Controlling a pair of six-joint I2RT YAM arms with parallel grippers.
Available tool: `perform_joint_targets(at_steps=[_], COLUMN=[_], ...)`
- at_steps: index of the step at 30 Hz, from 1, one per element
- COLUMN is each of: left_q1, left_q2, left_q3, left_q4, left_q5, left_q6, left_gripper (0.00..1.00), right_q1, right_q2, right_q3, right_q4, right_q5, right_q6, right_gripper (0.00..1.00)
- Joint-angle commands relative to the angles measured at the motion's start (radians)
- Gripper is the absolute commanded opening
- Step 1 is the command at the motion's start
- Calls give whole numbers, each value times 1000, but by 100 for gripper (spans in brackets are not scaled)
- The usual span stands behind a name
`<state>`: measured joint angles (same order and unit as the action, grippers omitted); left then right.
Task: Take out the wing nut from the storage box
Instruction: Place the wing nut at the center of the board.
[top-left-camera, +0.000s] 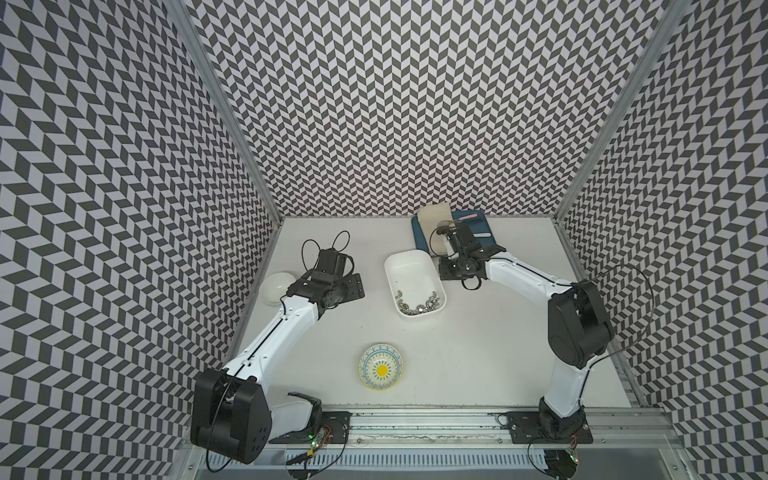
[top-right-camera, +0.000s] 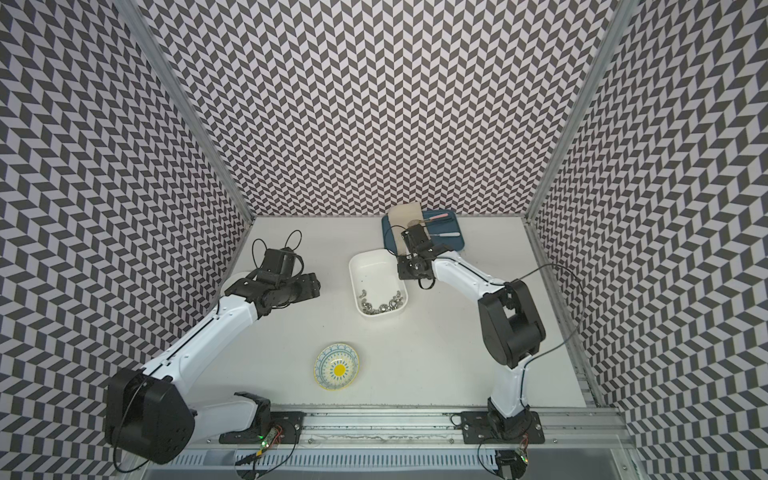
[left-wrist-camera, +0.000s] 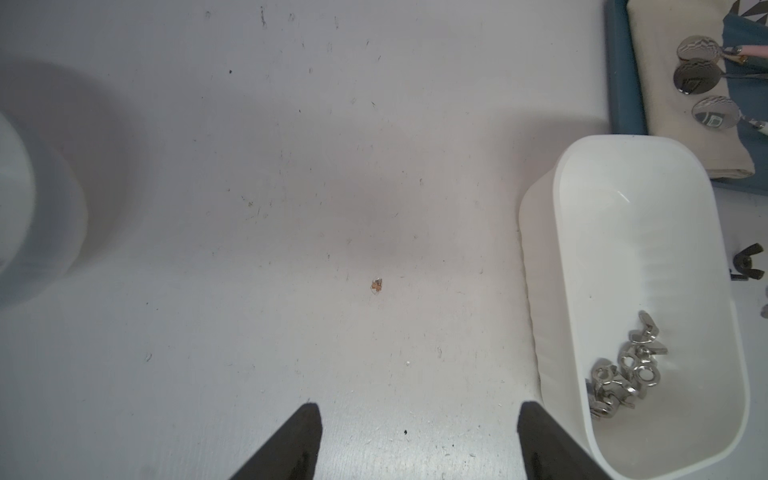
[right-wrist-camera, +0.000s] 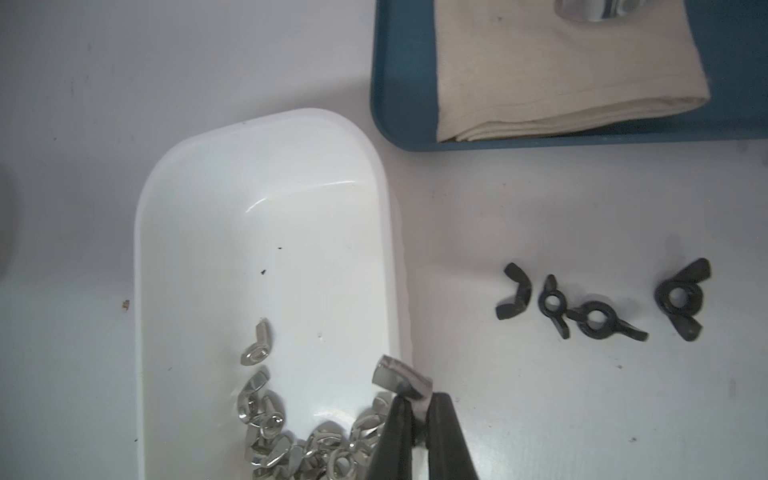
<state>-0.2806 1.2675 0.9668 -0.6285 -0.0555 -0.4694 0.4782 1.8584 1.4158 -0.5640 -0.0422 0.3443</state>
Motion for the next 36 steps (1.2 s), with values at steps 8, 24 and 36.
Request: perform_joint_targets(at_steps=[8,24,36], left_q1=[6,8,8], left_q2=[-3,-19,-7], left_q3=[19,26,48], left_q4=[21,-1,-6], left_q5=[1,-22,-22], left_q6=[-6,10,13], left_gripper=[78,78,79], right_q1=[-44,-55,-64], right_q2=[30,132,155], right_q3=[-89,-81,-73], right_q4=[96,104,92], right_q5=[-19,-6,-3], right_q6=[-2,-6,-2], right_gripper=[6,6,16])
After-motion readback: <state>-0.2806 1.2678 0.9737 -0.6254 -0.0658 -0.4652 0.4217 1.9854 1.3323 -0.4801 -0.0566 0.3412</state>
